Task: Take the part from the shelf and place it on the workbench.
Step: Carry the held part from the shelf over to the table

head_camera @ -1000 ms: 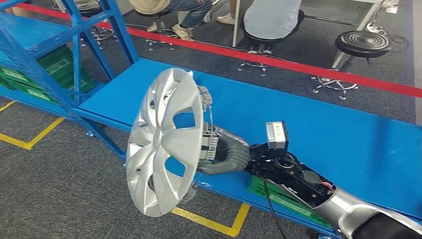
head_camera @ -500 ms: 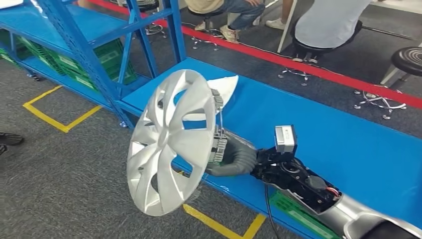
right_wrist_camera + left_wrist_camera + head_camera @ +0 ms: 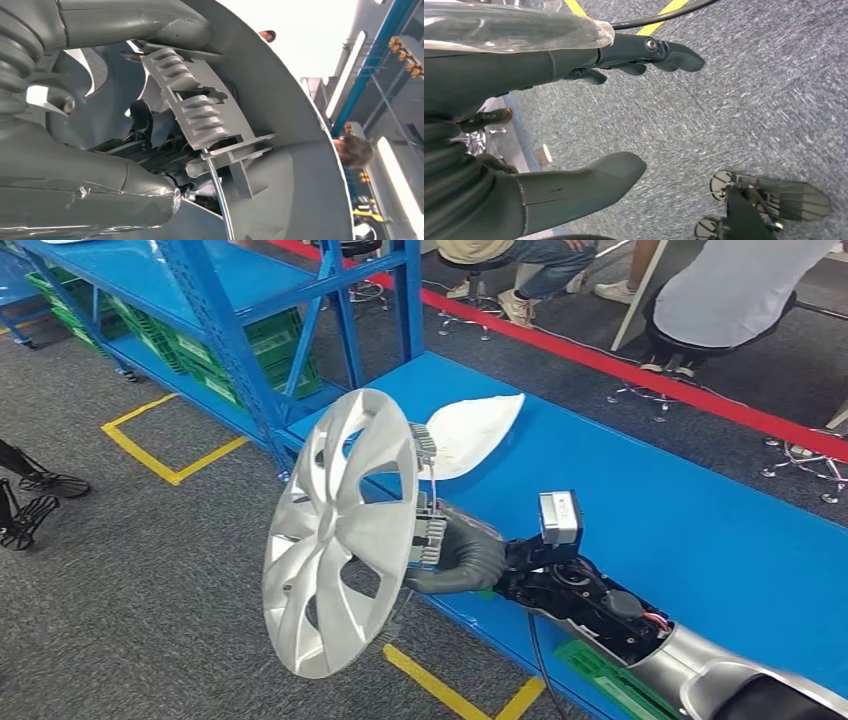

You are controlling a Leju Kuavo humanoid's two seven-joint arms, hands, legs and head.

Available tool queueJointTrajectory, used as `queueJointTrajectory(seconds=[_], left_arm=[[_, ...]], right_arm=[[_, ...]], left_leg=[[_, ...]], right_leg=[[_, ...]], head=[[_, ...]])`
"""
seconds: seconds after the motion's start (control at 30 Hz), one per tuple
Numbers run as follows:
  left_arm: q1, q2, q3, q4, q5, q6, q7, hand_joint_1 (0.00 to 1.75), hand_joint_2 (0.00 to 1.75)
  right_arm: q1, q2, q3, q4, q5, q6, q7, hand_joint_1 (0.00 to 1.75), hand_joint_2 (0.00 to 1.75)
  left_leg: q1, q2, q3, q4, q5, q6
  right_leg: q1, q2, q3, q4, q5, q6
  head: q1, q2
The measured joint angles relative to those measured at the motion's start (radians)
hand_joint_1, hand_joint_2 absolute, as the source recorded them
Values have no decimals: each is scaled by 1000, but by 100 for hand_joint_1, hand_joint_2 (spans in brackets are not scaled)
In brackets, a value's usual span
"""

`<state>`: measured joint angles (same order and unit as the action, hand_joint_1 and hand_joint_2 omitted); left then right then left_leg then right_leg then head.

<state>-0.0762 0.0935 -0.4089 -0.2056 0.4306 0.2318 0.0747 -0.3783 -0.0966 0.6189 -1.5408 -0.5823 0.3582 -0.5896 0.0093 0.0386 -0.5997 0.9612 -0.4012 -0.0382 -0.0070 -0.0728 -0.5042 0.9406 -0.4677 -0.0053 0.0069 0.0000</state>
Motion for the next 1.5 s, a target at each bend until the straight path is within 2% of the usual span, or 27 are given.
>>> queueJointTrajectory(seconds=[0.07,0.13,0.2,0.23,0.3,0.37,0.4,0.43,0.5,0.53,0.6,0.63,0.7,0.77,0.83,0.9,0.93,1.0,1.07,1.1,1.17,1.23,1.27,1.33,1.4,1.43,1.5], left_arm=[[0,1,0,0,7,2,2,0,175],[1,4,0,0,17,5,2,0,175],[2,7,0,0,24,8,2,0,175],[1,8,0,0,26,9,2,0,175],[0,10,0,0,30,10,1,0,175],[-1,11,0,0,32,10,0,0,175],[0,11,0,0,33,10,-1,0,175],[0,12,0,0,33,10,-1,0,175],[0,11,0,0,34,10,-2,0,175],[-1,10,0,0,34,10,-2,0,175],[0,10,0,0,36,11,0,0,175],[2,11,0,0,37,12,1,0,175],[6,12,0,0,44,16,4,0,175],[3,15,0,0,53,21,8,0,175],[-1,16,0,0,57,24,10,0,175],[0,15,0,0,58,26,12,0,175],[1,16,0,0,59,27,12,0,175],[2,17,0,0,62,28,12,0,175],[-1,18,1,0,67,29,12,0,175],[-2,18,1,0,69,30,12,0,175],[-1,19,1,0,72,31,14,0,175],[3,20,1,0,73,32,15,0,175],[2,21,1,0,73,33,15,0,175],[0,21,1,0,73,35,15,0,175],[-2,20,1,0,72,36,15,0,175],[-1,20,1,0,72,36,15,0,175],[0,18,1,0,72,36,16,0,175]], right_arm=[[0,0,-3,2,-1,4,-4,175,175],[0,0,-5,6,-2,8,-6,175,175],[-1,0,-6,10,-1,12,-8,175,175],[-1,0,-7,12,-1,14,-8,175,175],[0,0,-10,19,-1,17,-9,175,175],[0,0,-11,26,-1,18,-9,175,175],[0,0,-11,29,0,17,-9,175,175],[0,0,-11,31,0,17,-9,175,175],[-1,0,-12,33,2,16,-8,175,175],[-2,0,-12,34,2,15,-8,175,175],[-4,0,-13,35,3,13,-8,175,175],[-5,0,-13,36,3,12,-7,175,175],[-6,1,-12,36,5,12,-5,175,175],[-8,2,-12,36,6,13,-2,175,175],[-8,2,-12,38,7,14,1,175,175],[-8,2,-11,39,7,14,3,175,175],[-8,2,-11,39,7,14,3,175,175],[-9,2,-10,39,7,14,3,175,175],[-12,2,-10,39,7,16,4,175,175],[-14,2,-10,40,7,17,4,175,175],[-18,3,-9,40,6,20,5,175,175],[-22,4,-8,41,6,22,5,175,175],[-23,5,-8,41,6,23,5,175,175],[-24,5,-7,44,5,23,4,175,175],[-22,5,-7,49,4,23,4,175,175],[-21,5,-7,51,4,23,4,175,175],[-21,5,-6,53,4,23,5,175,175]], left_leg=[[-8,7,8,-15,2,14],[-10,-8,9,-17,1,30],[-9,-24,15,-20,-1,44],[-8,-32,19,-21,-1,50],[-10,-50,23,-21,-3,58],[-16,-73,26,-21,-5,61],[-18,-85,29,-21,-6,62],[-21,-98,33,-21,-7,62],[-22,-123,40,-21,-9,62],[-21,-135,39,-20,-9,60],[-16,-155,30,-20,-5,52],[-14,-164,25,-21,-2,48],[-15,-149,20,-12,-10,38],[-17,-95,-21,69,-58,27],[-11,-58,-96,209,-120,14],[0,-49,-137,279,-130,2],[6,-44,-127,256,-109,-4],[15,-17,-57,119,-42,-12],[13,7,5,0,-1,-7],[10,13,18,-26,4,-1],[5,-8,17,-24,2,16],[5,-25,21,-24,1,30],[6,-32,23,-25,1,37],[4,-50,26,-26,1,46],[0,-73,28,-25,0,49],[-2,-86,30,-25,-1,50],[-3,-113,36,-24,-3,48]], right_leg=[[4,-9,5,-2,-4,11],[2,-18,9,-1,-11,21],[-3,2,-1,33,-39,29],[-4,22,-21,79,-65,31],[-3,56,-94,234,-130,30],[0,66,-157,344,-155,25],[1,68,-162,340,-138,20],[3,72,-144,289,-99,14],[7,103,-79,134,-14,1],[8,123,-50,68,15,-4],[10,145,-28,21,22,-9],[11,138,-25,14,24,-9],[6,116,-13,-7,30,-12],[0,88,-2,-26,37,-17],[1,62,-2,-28,37,-19],[0,36,-2,-28,34,-17],[-1,25,-2,-28,33,-15],[-2,6,0,-23,27,-7],[1,-10,1,-15,17,7],[3,-17,2,-12,12,13],[1,-31,8,-11,6,24],[-7,-16,3,9,-13,34],[-9,6,-14,49,-38,37],[-11,53,-78,191,-107,37],[-10,66,-142,314,-142,34],[-10,69,-151,321,-129,30],[-10,83,-111,213,-51,21]], head=[[2,0],[5,0],[10,0],[14,0],[23,0],[30,0],[32,0],[33,0],[35,0],[33,0],[35,0],[37,0],[38,0],[26,0],[15,0],[9,0],[7,0],[3,0],[3,0],[6,0],[14,0],[17,0],[20,0],[30,0],[38,0],[40,0],[43,0]])
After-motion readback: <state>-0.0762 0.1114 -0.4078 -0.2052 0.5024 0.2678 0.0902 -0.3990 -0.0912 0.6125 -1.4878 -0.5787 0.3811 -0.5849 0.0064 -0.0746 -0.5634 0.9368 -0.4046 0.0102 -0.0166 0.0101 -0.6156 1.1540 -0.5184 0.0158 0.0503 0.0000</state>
